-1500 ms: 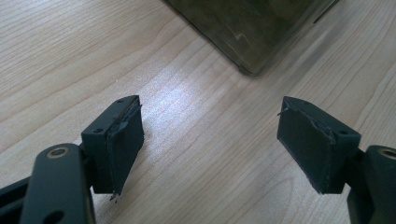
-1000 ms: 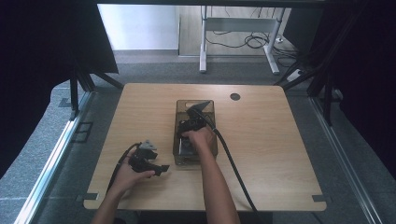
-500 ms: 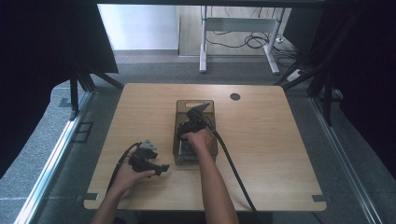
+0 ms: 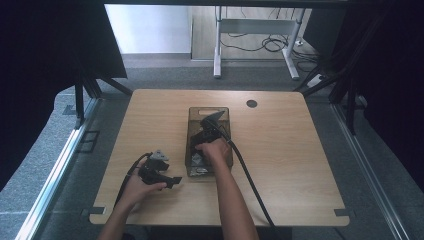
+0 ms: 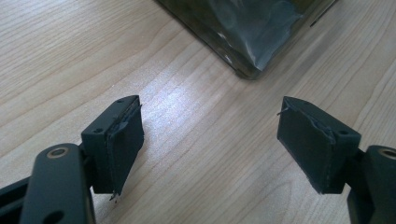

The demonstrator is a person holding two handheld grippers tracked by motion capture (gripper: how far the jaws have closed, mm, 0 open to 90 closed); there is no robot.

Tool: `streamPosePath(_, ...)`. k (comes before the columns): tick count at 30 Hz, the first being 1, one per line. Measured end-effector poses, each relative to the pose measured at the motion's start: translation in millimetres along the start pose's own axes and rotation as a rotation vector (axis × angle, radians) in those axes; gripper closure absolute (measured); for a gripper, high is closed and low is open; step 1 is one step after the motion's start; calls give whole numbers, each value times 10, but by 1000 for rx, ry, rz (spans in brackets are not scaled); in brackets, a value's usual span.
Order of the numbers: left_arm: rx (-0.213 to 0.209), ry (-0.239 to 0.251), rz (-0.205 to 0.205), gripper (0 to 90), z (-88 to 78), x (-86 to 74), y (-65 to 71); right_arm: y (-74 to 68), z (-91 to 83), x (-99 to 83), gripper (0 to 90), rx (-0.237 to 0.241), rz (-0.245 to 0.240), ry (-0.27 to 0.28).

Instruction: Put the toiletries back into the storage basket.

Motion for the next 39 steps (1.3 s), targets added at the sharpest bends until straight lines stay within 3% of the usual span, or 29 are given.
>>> streamPosePath(6, 2, -6, 6, 230, 14, 0, 3, 4, -171, 10, 411, -17, -42, 40)
streamPosePath(11, 12, 0, 0, 231, 6, -1, -23, -35, -331, -5, 410, 18, -102, 75)
streamPosePath(18, 23, -5, 0, 231, -16, -6, -39, -101, -541, -109, 400, 40, -229, 133)
streamPosePath(21, 32, -4, -1, 231, -21, -6, -29, -119, -600, -166, 401, 70, -275, 153)
streamPosePath(25, 44, 1, 10, 231, -42, -11, -36, -122, -650, -275, 401, 53, -361, 191)
streamPosePath(29, 57, 2, 14, 231, -72, -6, -45, -46, -698, -397, 401, 96, -398, 233)
streamPosePath(36, 72, 9, 11, 231, -98, -3, -46, 181, -814, -635, 402, 107, -461, 298)
streamPosePath(39, 78, 5, 3, 231, -90, -19, -50, 299, -887, -741, 402, 128, -462, 319)
Point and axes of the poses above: each handheld gripper's, and its own axes: z roughly forward along the jaws, x roughly out of its top, y roughly to its right, the point moved 4 cm from there along z, roughly forward along the jaws, and after that the axes turned 4 degrees about -z, right-handed, at the moved point
